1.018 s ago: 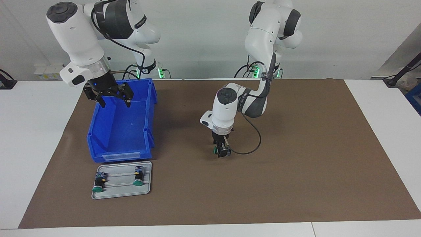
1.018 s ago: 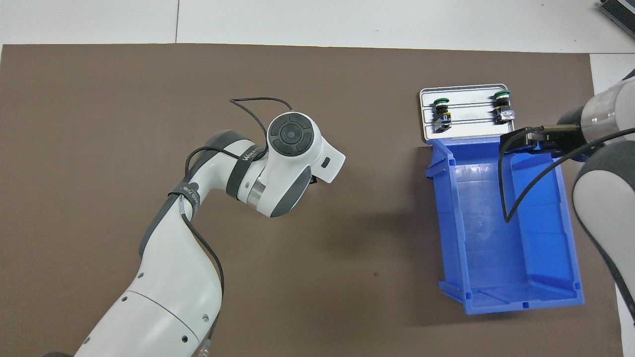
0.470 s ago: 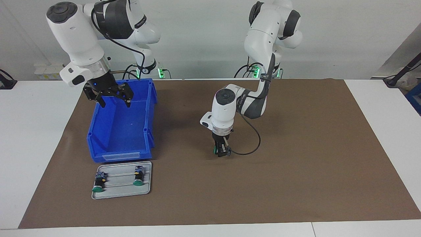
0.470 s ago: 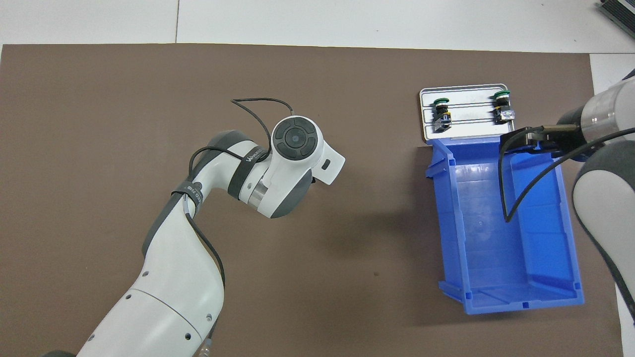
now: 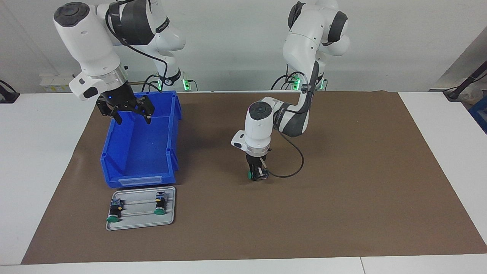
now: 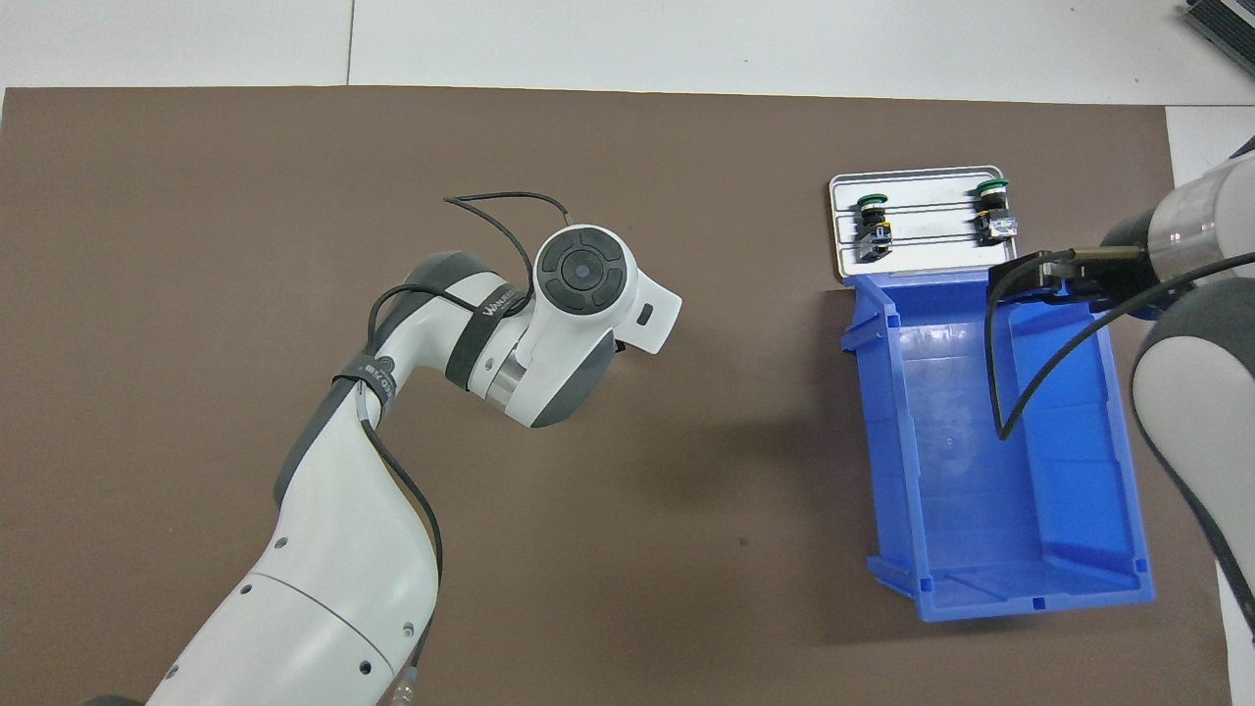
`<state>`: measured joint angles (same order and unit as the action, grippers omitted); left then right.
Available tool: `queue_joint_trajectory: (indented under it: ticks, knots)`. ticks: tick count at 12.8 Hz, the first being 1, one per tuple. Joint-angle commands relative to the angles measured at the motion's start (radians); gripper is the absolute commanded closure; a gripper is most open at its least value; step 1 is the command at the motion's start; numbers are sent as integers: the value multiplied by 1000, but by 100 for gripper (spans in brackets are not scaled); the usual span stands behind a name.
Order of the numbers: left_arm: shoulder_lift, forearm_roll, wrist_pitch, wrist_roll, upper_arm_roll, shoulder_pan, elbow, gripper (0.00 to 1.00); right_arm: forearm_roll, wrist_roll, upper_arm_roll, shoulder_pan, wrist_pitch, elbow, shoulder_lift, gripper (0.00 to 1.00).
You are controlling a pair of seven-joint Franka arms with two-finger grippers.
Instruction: Place and press button with both arms
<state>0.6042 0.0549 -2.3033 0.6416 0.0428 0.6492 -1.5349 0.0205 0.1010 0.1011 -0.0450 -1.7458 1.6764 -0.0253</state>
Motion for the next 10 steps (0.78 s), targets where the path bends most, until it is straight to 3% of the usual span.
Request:
queue_joint_trajectory:
  ticks: [1,4,7,10]
  knots:
    - [-66,-24,62,-16,6,-43,-7,100,21,-24,2,-7,-3,16,12,0]
    - [-138,-87,140,54,-6,-127,-27,100,22,-24,2,-7,-3,16,12,0]
    - [-204,-326,237,228,2,-226,-53,100,21,-24,0,-7,-3,16,12,0]
    - [-285,-487,216,366,2,-316,-175,100,21,-24,2,-7,-3,16,12,0]
